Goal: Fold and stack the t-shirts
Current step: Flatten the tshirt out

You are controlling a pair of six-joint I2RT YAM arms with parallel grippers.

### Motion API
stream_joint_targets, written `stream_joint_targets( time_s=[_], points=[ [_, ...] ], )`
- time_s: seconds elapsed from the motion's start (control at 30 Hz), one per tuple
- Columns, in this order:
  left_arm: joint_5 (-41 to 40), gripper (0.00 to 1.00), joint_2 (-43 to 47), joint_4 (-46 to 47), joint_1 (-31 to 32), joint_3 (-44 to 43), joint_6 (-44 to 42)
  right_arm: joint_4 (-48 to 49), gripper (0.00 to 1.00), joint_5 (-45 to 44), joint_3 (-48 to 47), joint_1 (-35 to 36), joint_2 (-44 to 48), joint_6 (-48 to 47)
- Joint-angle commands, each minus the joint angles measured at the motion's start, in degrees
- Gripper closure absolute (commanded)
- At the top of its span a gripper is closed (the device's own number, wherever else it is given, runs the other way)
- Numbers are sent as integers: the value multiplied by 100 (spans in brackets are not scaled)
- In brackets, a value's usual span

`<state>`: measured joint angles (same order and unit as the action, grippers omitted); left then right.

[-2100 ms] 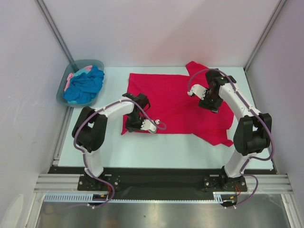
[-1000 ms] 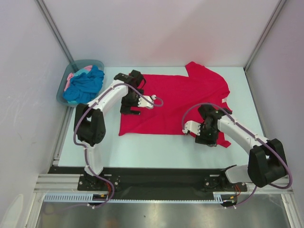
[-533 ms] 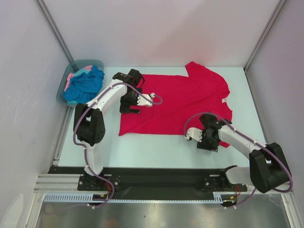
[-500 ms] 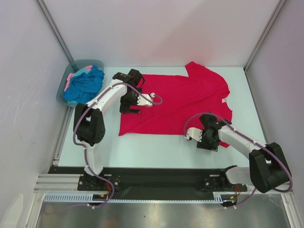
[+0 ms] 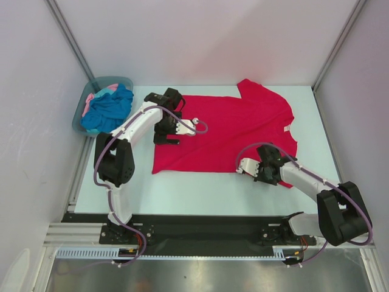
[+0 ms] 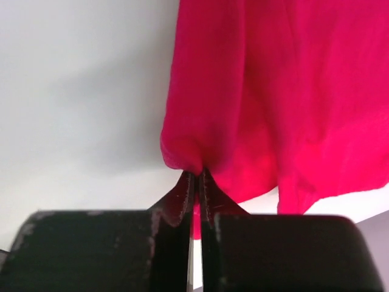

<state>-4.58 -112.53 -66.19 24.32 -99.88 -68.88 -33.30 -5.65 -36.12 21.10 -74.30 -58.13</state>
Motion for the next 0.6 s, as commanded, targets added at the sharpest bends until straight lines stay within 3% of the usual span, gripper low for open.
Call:
stream_joint_targets(
  time_s=[0.0, 0.3, 0.57],
  points=[
    [-78, 0, 152, 89, 12, -41, 59, -70, 100, -24, -132, -45, 4, -32],
    [-166, 0, -14, 159, 3, -164, -73, -2897, 100, 1302, -1940, -264, -646, -558],
    [-166, 0, -120, 168, -15, -322, -117, -3657, 100, 1593, -2101, -282, -1121, -1138]
  ],
)
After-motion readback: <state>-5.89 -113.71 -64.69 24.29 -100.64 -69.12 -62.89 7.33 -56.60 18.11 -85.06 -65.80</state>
